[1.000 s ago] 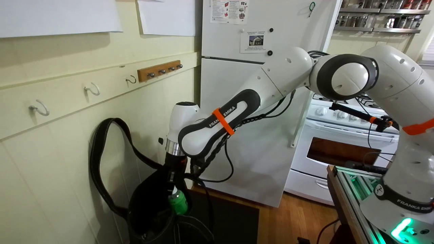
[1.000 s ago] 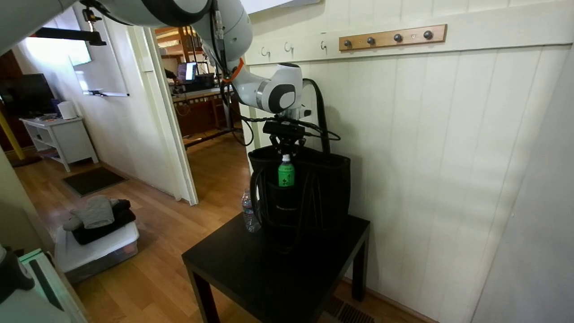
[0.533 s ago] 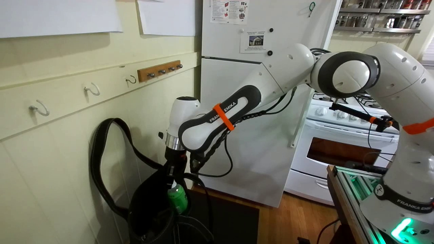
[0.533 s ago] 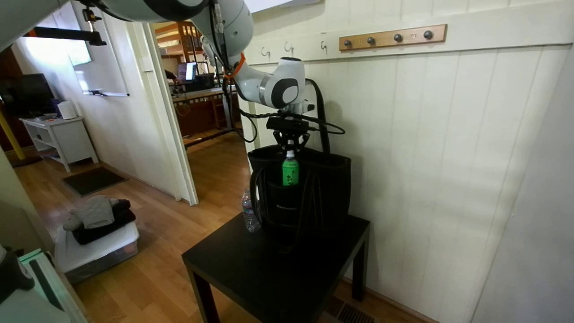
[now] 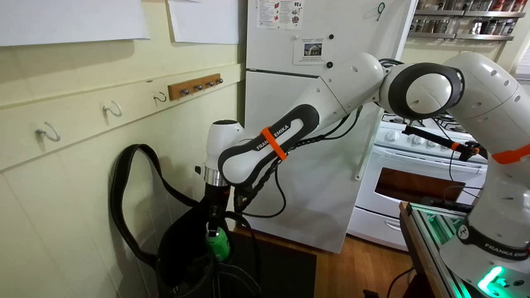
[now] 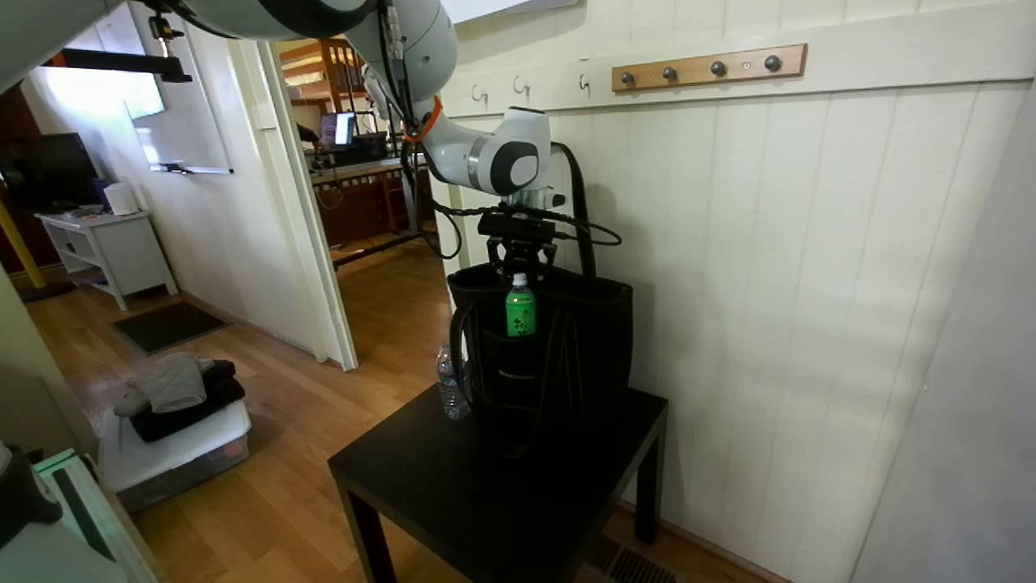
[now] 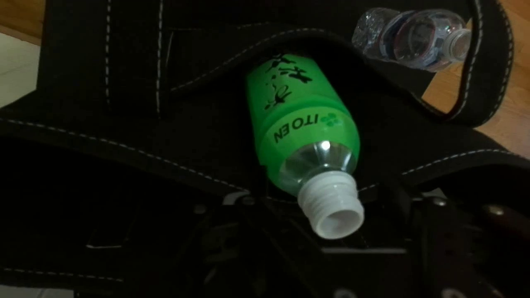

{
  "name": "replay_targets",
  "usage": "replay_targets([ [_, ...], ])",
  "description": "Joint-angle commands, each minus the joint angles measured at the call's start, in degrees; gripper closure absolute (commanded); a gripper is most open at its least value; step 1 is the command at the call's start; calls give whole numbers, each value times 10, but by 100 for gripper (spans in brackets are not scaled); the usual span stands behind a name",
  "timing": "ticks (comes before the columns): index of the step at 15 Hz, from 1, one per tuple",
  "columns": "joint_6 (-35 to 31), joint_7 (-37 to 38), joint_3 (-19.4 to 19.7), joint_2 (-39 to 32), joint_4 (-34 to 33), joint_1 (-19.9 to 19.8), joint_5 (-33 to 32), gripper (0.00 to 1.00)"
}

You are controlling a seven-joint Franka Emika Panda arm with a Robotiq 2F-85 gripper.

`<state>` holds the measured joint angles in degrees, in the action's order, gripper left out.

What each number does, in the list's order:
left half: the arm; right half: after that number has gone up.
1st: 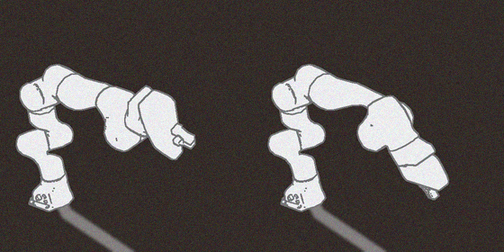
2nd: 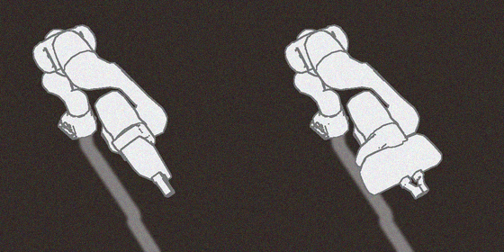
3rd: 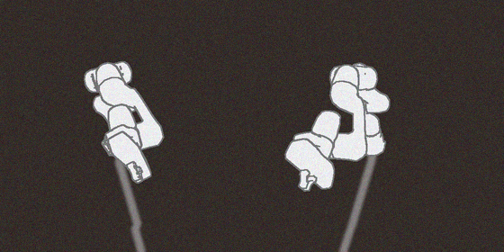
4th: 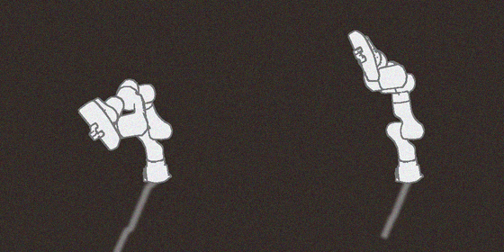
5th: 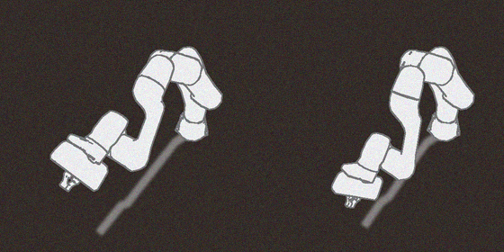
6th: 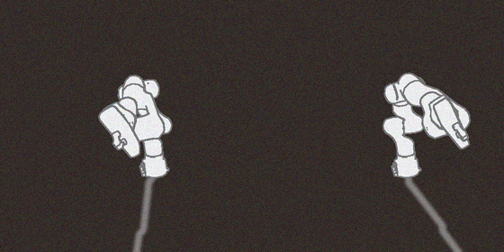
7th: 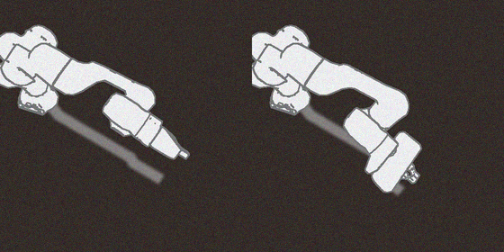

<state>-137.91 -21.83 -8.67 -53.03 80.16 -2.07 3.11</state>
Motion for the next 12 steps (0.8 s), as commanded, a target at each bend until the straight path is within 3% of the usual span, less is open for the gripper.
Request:
replay_targets([
  [1, 19, -6, 1, 2, -4, 1, -16, 63],
  [4, 12, -21, -1, 5, -1, 0, -20, 87],
  [12, 21, -66, -15, 55, 35, -14, -18, 88],
])
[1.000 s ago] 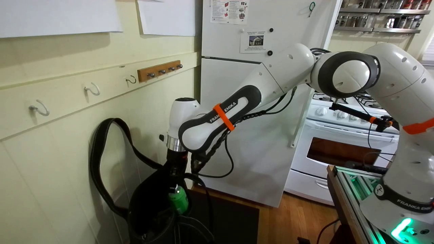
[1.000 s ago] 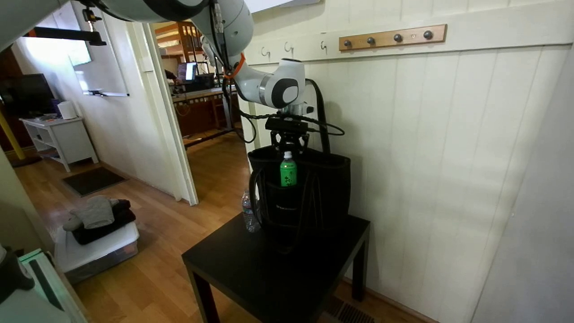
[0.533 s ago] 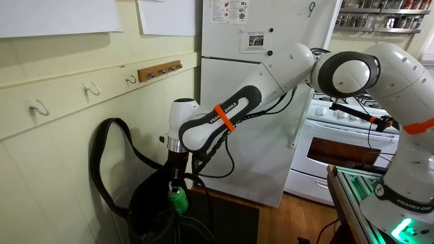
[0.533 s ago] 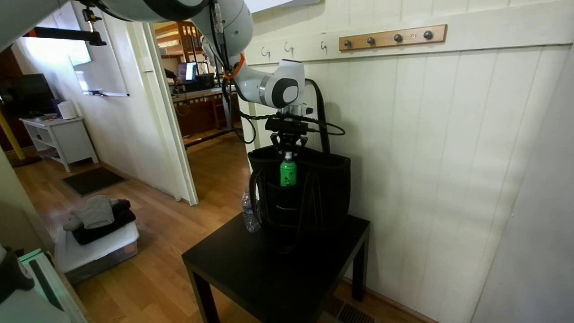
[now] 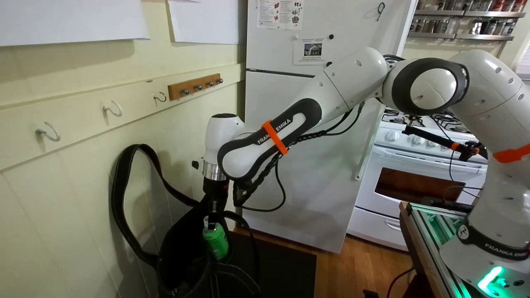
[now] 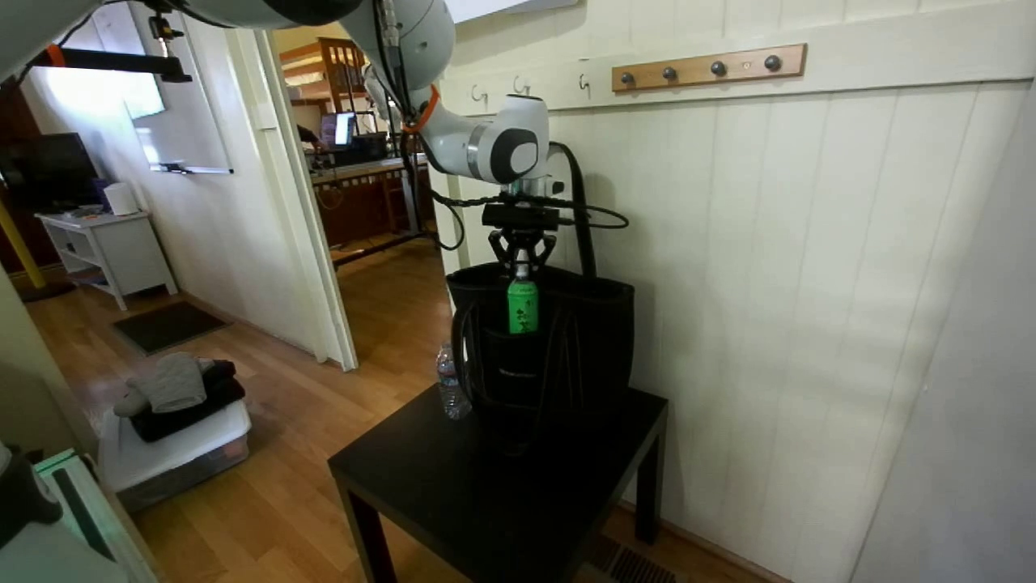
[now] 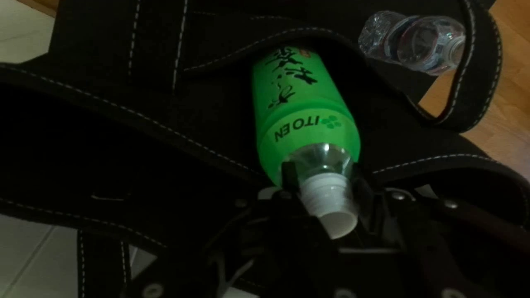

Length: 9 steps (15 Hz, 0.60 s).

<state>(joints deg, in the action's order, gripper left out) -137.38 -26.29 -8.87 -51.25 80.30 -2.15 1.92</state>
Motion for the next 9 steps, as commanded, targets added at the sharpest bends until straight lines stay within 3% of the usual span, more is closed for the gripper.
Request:
replay_targets([
  [1, 14, -32, -19, 50, 45, -19, -1, 88],
  [9, -27, -98, -45, 178, 188, -60, 24, 88],
])
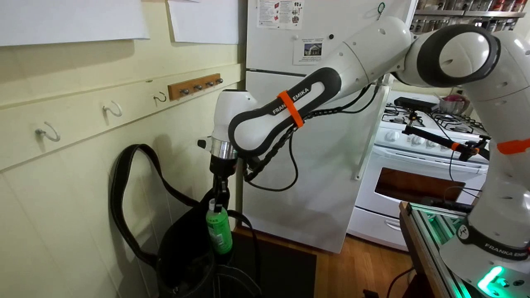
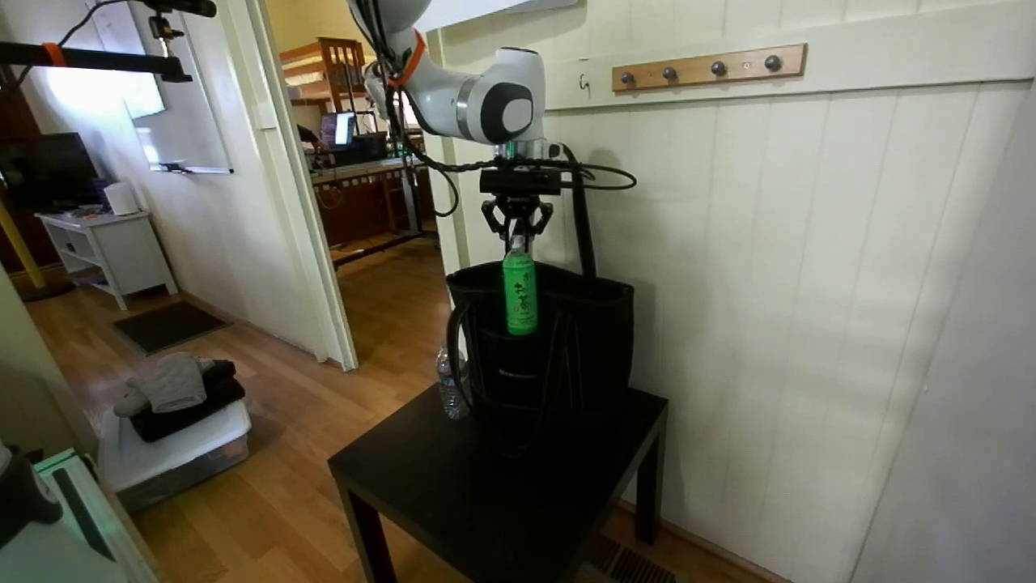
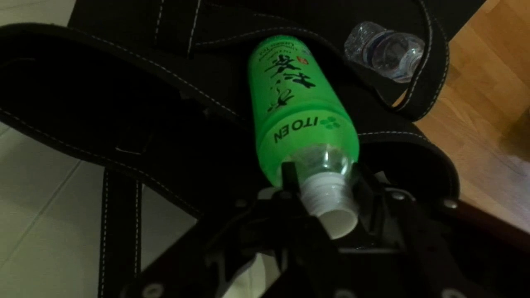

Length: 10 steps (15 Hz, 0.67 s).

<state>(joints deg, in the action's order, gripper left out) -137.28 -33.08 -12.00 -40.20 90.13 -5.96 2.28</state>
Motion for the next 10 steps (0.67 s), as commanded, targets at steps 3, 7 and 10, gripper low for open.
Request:
replay_targets([
  [3, -66, -58, -22, 115, 149, -38, 47, 88],
  [7, -140, -108, -44, 177, 236, -64, 116, 88],
  [10, -176, -141, -59, 217, 299, -78, 178, 88],
])
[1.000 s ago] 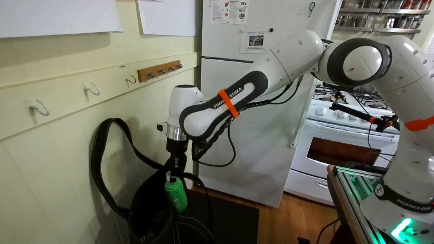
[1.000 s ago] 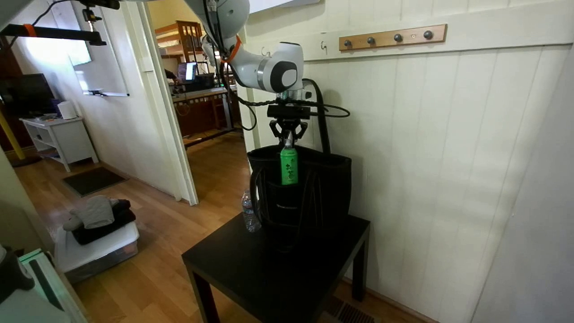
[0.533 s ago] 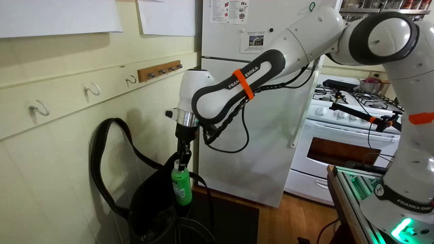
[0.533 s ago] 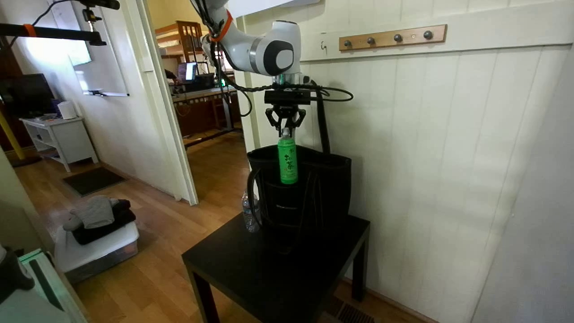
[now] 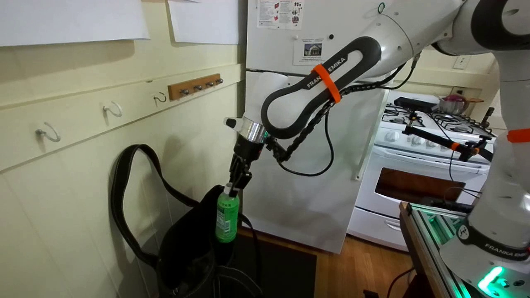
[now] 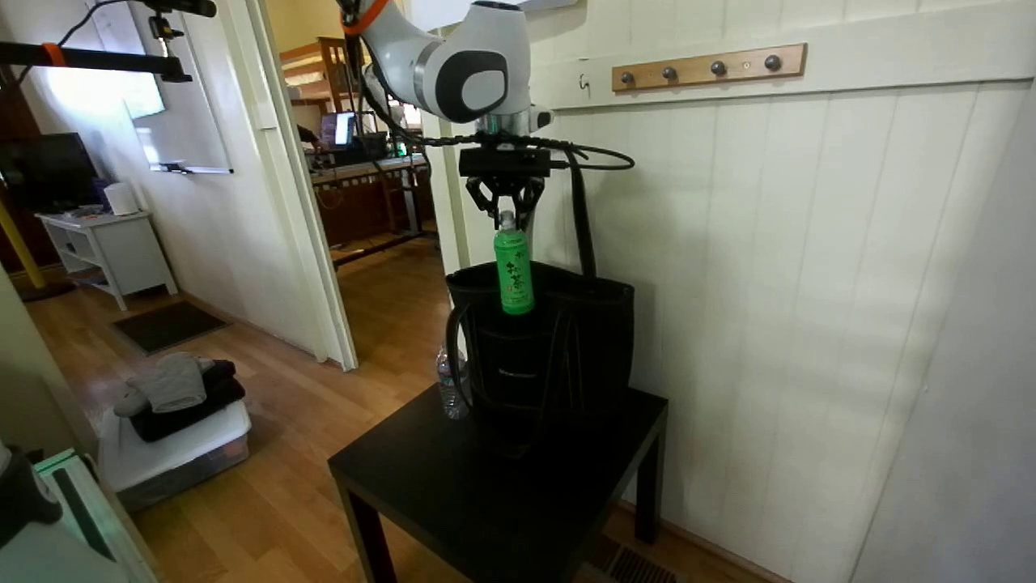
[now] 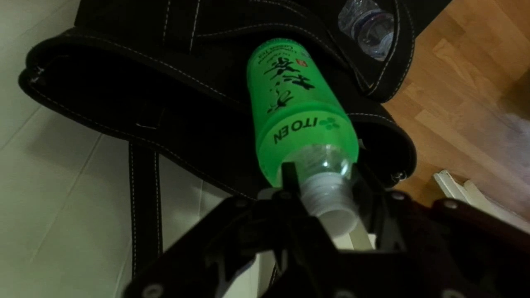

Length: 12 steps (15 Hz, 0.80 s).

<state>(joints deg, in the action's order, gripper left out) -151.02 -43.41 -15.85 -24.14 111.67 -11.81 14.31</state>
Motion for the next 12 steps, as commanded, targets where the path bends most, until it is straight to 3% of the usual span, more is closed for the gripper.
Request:
replay_targets([
  [1, -43, -52, -26, 69, 105, -26, 84, 88],
  [8, -97, -92, -6, 136, 215, -12, 220, 88],
  [12, -160, -81, -16, 135, 256, -22, 244, 88],
])
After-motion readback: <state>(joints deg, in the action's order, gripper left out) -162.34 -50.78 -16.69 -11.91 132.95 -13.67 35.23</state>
